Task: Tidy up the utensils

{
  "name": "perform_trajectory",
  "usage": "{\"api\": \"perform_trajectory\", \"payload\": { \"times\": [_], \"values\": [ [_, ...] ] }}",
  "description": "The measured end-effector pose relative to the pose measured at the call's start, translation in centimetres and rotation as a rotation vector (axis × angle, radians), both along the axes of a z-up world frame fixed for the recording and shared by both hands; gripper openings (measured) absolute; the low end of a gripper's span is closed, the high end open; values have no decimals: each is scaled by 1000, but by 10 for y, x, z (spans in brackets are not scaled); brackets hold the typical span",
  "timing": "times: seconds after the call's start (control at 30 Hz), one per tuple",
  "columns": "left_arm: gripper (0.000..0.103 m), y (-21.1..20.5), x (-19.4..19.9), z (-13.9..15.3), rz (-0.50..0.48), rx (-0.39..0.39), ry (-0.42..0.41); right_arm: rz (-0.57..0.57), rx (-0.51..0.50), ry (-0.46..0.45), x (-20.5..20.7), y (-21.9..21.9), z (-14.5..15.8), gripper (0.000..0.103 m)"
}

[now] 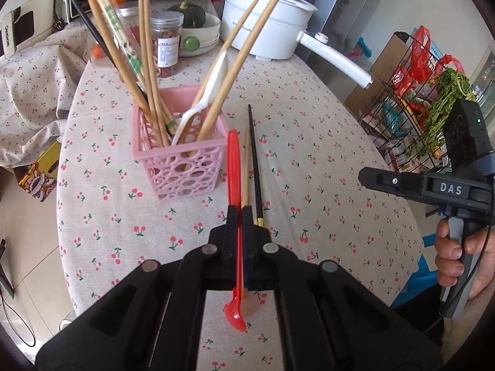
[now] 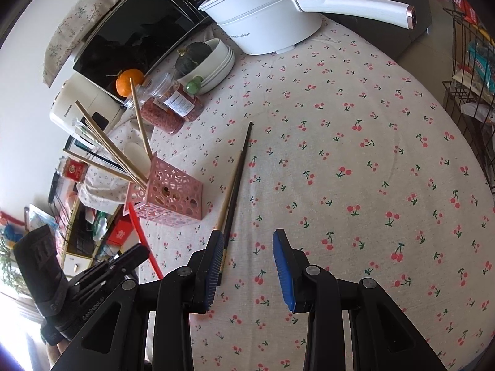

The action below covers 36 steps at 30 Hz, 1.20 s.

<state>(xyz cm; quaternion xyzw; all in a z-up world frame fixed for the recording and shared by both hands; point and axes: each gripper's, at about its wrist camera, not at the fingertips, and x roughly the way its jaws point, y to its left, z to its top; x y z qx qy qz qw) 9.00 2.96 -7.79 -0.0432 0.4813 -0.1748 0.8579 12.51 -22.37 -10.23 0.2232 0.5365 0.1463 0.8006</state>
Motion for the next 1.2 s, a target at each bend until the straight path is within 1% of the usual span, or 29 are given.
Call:
{"api": "perform_trajectory", "payload": {
  "times": [0.2, 0.3, 0.4, 0.47, 0.53, 0.6, 0.67, 0.73, 0.87, 1.03, 1.17, 1.2],
  "values": [
    [2, 21, -14, 37, 45, -39, -136, 8, -2, 3, -1, 10, -1, 34],
    [2, 29, -16, 60, 73, -81, -210, 17, -8, 1, -1, 16, -1, 34],
    [2, 42, -19, 88, 139, -104, -354, 28, -17, 0, -1, 20, -3, 34],
    [2, 48, -19, 99, 193, -105, -446, 30, -27, 3, -1, 21, -6, 34],
    [2, 51, -17, 104, 234, -95, -520, 30, -33, 12, -1, 22, -10, 34],
    [2, 52, -11, 102, 261, -107, -565, 30, -38, 22, 0, 21, -14, 34],
    [2, 49, -2, 98, 273, -112, -576, 28, -43, 28, 0, 21, -16, 34],
    [2, 43, 5, 93, 273, -101, -577, 27, -42, 31, 0, 20, -17, 34],
    [2, 29, 16, 82, 267, -39, -583, 27, -37, 22, 1, 20, -14, 34],
    [2, 21, 31, 65, 272, 26, -550, 29, -38, 18, 1, 19, -13, 34],
    [3, 25, 40, 53, 284, 28, -494, 26, -43, 13, 1, 19, -12, 34],
    [6, 27, 40, 53, 287, 22, -473, 23, -44, 7, 2, 19, -10, 34]
  ]
}}
